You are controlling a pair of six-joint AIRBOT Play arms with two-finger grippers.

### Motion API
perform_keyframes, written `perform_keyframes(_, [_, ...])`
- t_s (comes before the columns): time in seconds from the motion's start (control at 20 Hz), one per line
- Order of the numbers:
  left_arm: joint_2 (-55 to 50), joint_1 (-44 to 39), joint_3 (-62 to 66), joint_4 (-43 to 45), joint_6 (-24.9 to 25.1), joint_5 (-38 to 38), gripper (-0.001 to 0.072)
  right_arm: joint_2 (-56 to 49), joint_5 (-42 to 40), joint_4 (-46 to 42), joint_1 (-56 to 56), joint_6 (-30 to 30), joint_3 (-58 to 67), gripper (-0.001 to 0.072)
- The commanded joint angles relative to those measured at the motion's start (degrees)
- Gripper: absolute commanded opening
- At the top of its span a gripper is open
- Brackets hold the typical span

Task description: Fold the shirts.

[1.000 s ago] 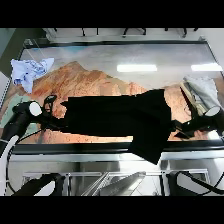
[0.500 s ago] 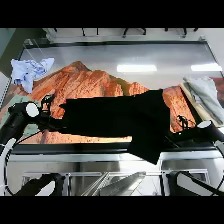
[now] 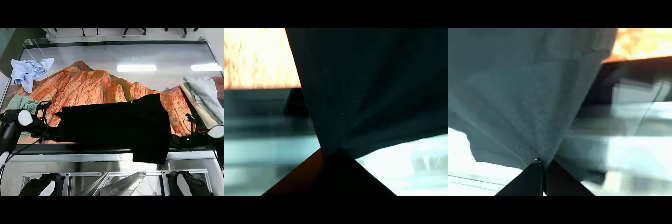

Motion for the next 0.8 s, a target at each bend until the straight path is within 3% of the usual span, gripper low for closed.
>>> perform_keyframes(0.0, [8.07,0.0,-3.87,1.16,-0.04,-1.79,0.0016,11.47,5.4,-0.92,1.62,6.97,0.44,0.0019])
perform_keyframes(0.15, [8.48,0.0,-4.07,1.51,-0.07,0.39,0.0016,15.37,4.13,-0.94,1.62,7.8,3.41,0.0019])
perform_keyframes(0.3, [0.74,0.0,0.42,7.26,-0.04,0.68,0.0017,10.86,-3.63,-1.33,1.62,6.25,9.44,0.0019])
perform_keyframes(0.55, [-14.01,3.98,13.68,9.18,0.02,3.54,0.0016,-10.49,-7.21,-0.37,2.01,0.48,20.7,0.0019])
perform_keyframes(0.75, [-23.56,5.66,22.05,4.04,2.86,3.89,0.0017,-23.89,-11.26,0.61,6.47,-0.2,29.14,0.002])
